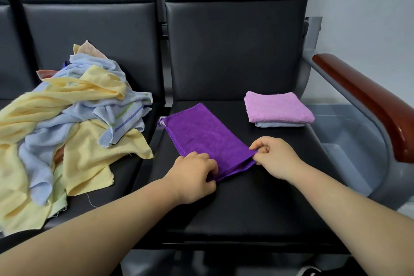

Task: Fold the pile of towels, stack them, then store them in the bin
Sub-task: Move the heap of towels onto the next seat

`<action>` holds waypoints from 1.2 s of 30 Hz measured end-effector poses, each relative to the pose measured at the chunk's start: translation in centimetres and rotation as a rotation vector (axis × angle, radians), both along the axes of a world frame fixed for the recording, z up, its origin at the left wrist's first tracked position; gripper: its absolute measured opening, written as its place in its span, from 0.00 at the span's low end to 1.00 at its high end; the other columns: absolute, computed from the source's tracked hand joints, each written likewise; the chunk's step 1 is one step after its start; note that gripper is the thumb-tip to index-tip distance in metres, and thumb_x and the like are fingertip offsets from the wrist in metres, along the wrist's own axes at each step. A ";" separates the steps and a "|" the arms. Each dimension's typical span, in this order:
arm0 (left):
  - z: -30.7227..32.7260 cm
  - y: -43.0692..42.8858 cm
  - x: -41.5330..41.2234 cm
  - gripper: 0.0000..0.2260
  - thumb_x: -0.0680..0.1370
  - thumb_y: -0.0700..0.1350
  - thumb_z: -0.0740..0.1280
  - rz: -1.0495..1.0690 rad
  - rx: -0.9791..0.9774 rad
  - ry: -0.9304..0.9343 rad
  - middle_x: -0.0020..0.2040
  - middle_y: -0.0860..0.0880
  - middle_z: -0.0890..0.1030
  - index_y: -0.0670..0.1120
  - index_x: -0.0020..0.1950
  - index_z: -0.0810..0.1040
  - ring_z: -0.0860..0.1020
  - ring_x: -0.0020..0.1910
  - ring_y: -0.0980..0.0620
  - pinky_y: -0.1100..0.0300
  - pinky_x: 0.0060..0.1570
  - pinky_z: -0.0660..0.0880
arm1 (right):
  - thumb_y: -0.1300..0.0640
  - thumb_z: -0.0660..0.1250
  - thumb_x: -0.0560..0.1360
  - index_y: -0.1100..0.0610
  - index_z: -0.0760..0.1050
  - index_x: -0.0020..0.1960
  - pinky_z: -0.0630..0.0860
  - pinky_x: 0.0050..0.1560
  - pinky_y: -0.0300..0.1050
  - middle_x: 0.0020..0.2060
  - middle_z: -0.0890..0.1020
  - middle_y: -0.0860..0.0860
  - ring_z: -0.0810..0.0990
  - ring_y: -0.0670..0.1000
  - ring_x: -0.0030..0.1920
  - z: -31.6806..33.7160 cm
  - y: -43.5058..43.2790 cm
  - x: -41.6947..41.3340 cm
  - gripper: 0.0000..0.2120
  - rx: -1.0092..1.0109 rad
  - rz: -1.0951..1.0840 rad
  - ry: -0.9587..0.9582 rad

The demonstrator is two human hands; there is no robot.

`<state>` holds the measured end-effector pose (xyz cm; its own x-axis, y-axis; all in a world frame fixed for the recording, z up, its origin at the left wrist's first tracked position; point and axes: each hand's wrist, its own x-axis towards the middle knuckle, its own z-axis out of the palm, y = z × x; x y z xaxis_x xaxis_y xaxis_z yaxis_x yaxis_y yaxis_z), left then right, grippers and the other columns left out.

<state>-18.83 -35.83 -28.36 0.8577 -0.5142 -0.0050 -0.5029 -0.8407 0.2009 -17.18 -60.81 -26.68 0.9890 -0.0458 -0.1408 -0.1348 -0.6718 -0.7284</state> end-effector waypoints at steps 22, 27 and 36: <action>5.3 5.4 -0.6 0.06 0.68 0.44 0.65 0.360 -0.776 0.411 0.32 0.47 0.75 0.49 0.42 0.81 0.71 0.32 0.49 0.56 0.36 0.67 | 0.68 0.79 0.68 0.54 0.84 0.52 0.79 0.48 0.44 0.41 0.88 0.49 0.83 0.45 0.40 3.6 1.6 -2.6 0.16 0.172 0.303 0.123; 5.9 6.2 -1.0 0.10 0.79 0.30 0.59 0.432 -0.859 0.622 0.24 0.53 0.68 0.44 0.48 0.75 0.64 0.20 0.57 0.67 0.20 0.62 | 0.60 0.79 0.72 0.53 0.85 0.39 0.75 0.52 0.43 0.38 0.87 0.49 0.82 0.45 0.42 5.1 2.0 -2.8 0.05 0.170 0.324 0.154; 5.1 7.4 1.4 0.07 0.79 0.34 0.62 0.594 -0.943 0.570 0.32 0.49 0.72 0.46 0.48 0.74 0.70 0.24 0.54 0.63 0.23 0.68 | 0.62 0.67 0.81 0.55 0.84 0.56 0.82 0.55 0.50 0.51 0.88 0.54 0.86 0.52 0.50 2.3 4.5 0.6 0.08 0.543 0.100 0.274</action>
<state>-17.42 -28.42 -23.26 0.9549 -0.0541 -0.2921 0.2608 -0.3178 0.9116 -16.63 -56.32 -24.39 0.9092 0.1952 -0.3676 -0.3208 -0.2341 -0.9178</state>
